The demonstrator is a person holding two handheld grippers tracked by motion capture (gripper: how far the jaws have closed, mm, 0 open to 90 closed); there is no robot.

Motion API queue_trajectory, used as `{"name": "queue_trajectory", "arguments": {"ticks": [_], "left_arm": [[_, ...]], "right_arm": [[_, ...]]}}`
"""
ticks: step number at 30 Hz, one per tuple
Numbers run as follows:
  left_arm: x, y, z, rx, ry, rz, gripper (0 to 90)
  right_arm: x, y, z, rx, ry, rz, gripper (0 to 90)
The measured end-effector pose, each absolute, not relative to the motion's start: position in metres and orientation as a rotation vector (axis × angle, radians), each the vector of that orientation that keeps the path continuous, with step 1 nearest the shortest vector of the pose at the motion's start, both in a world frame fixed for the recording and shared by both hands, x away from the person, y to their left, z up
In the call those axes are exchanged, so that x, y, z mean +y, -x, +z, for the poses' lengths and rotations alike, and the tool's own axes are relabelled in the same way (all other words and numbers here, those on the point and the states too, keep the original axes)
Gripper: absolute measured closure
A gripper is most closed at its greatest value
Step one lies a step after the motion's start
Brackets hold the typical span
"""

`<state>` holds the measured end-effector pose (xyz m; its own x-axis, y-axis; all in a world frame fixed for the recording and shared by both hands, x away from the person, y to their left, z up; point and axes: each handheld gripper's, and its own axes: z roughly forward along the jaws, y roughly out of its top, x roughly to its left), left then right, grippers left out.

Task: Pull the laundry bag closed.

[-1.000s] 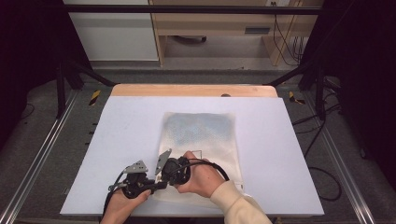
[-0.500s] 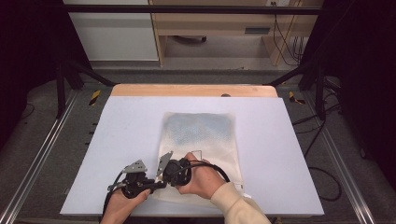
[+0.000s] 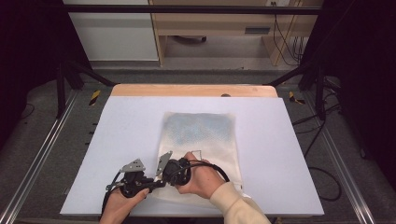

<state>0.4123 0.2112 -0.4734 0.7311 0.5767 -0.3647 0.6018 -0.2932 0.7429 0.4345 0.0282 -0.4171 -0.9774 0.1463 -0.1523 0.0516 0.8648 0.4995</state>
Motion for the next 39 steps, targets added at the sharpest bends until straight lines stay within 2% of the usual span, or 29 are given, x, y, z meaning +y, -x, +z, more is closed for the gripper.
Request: {"name": "queue_trajectory", "arguments": {"ticks": [9,14,17,19,23,26,27,28,29,39], "left_arm": [[0.211,-0.412,-0.475,0.895,-1.979,-0.035,86.4],[0.208,-0.412,-0.476,0.885,-2.006,-0.014,76.6],[0.207,-0.411,-0.476,0.873,-2.003,-0.019,74.9],[0.210,-0.410,-0.474,0.875,-1.987,-0.006,66.3],[0.214,-0.410,-0.471,0.868,-1.983,-0.019,65.5],[0.215,-0.410,-0.471,0.876,-1.982,-0.044,68.0],[0.215,-0.410,-0.470,0.876,-1.987,-0.055,74.9],[0.215,-0.409,-0.470,0.881,-1.983,-0.066,74.9],[0.215,-0.409,-0.468,0.881,-1.990,-0.049,80.8],[0.217,-0.410,-0.467,0.895,-1.988,-0.038,83.7]], "right_arm": [[0.026,-0.432,-0.417,2.846,-0.164,0.765,82.5],[0.021,-0.429,-0.415,2.844,-0.179,0.813,82.5],[0.021,-0.430,-0.415,2.849,-0.183,0.818,82.5],[0.022,-0.432,-0.415,2.846,-0.188,0.804,82.5],[0.022,-0.433,-0.416,2.847,-0.193,0.806,82.4],[0.023,-0.432,-0.416,2.844,-0.192,0.803,82.4],[0.023,-0.432,-0.416,2.846,-0.185,0.798,82.4],[0.023,-0.432,-0.416,2.846,-0.185,0.798,82.4],[0.024,-0.432,-0.418,2.846,-0.180,0.787,82.4],[0.024,-0.432,-0.423,2.840,-0.182,0.763,82.5]]}}
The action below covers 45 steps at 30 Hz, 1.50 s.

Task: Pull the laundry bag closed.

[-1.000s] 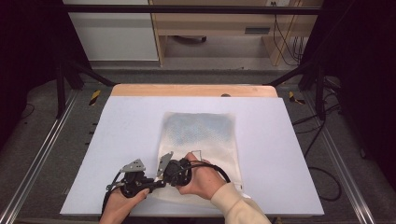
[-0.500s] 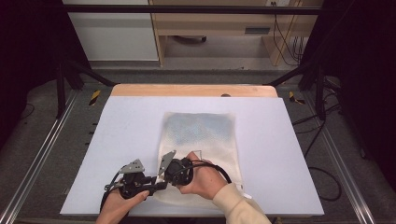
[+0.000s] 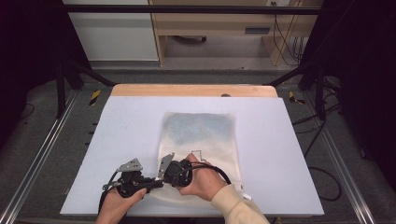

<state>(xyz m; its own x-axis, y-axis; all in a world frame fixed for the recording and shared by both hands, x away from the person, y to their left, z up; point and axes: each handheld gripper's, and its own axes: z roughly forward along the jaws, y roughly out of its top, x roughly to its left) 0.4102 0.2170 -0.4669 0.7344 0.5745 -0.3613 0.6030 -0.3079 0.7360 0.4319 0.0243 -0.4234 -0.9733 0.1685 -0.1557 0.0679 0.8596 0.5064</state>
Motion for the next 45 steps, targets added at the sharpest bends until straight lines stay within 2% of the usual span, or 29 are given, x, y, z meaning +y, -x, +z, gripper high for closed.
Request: {"name": "queue_trajectory", "arguments": {"ticks": [45], "left_arm": [[0.217,-0.409,-0.467,0.907,-1.969,-0.046,84.6]], "right_arm": [[0.003,-0.430,-0.443,2.868,-0.250,0.774,82.4]]}}
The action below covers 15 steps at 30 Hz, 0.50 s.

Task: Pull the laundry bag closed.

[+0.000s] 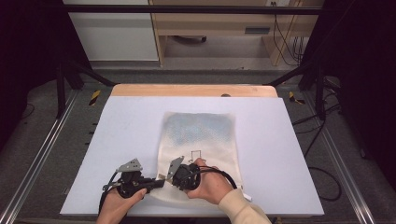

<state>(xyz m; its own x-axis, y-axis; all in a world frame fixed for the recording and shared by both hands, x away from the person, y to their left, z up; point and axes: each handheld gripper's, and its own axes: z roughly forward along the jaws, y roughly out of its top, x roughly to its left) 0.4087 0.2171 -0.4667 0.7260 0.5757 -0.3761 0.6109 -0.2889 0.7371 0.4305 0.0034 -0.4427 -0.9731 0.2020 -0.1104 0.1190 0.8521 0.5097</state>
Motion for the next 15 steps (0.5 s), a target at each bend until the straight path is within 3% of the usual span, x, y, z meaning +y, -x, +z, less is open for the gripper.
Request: {"name": "queue_trajectory", "arguments": {"ticks": [15], "left_arm": [[0.2149,-0.4095,-0.4714,0.908,-2.007,-0.063,84.2]], "right_arm": [[0.0019,-0.4311,-0.4383,2.854,-0.248,0.788,82.4]]}}
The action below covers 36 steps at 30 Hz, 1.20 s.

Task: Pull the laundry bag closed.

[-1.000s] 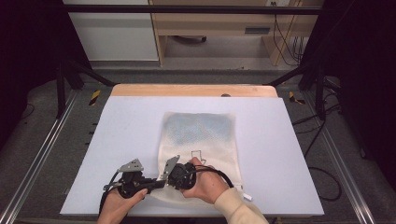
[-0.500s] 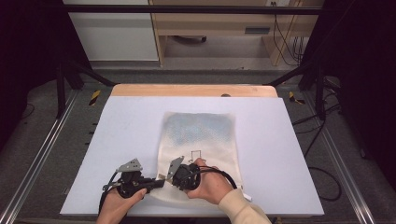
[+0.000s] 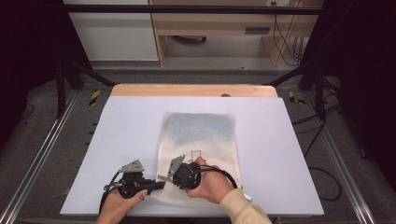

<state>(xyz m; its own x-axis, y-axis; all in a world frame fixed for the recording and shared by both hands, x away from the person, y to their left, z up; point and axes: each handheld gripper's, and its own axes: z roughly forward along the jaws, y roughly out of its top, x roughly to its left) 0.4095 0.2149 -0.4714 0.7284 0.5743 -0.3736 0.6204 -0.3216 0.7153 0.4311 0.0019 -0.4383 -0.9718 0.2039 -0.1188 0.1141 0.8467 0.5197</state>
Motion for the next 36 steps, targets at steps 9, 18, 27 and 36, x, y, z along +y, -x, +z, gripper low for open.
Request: {"name": "queue_trajectory", "arguments": {"ticks": [9,18,27,36], "left_arm": [[0.216,-0.409,-0.469,0.912,-2.000,-0.049,84.4],[0.217,-0.409,-0.468,0.908,-1.997,-0.047,84.5],[0.217,-0.407,-0.468,0.902,-1.983,-0.029,84.5],[0.215,-0.405,-0.467,0.893,-1.999,-0.008,84.4]], "right_arm": [[0.001,-0.431,-0.438,2.850,-0.245,0.803,82.4],[-0.004,-0.428,-0.437,2.861,-0.257,0.801,82.4],[-0.018,-0.423,-0.437,2.812,-0.257,0.840,82.4],[-0.025,-0.419,-0.441,2.778,-0.235,0.869,82.3]]}}
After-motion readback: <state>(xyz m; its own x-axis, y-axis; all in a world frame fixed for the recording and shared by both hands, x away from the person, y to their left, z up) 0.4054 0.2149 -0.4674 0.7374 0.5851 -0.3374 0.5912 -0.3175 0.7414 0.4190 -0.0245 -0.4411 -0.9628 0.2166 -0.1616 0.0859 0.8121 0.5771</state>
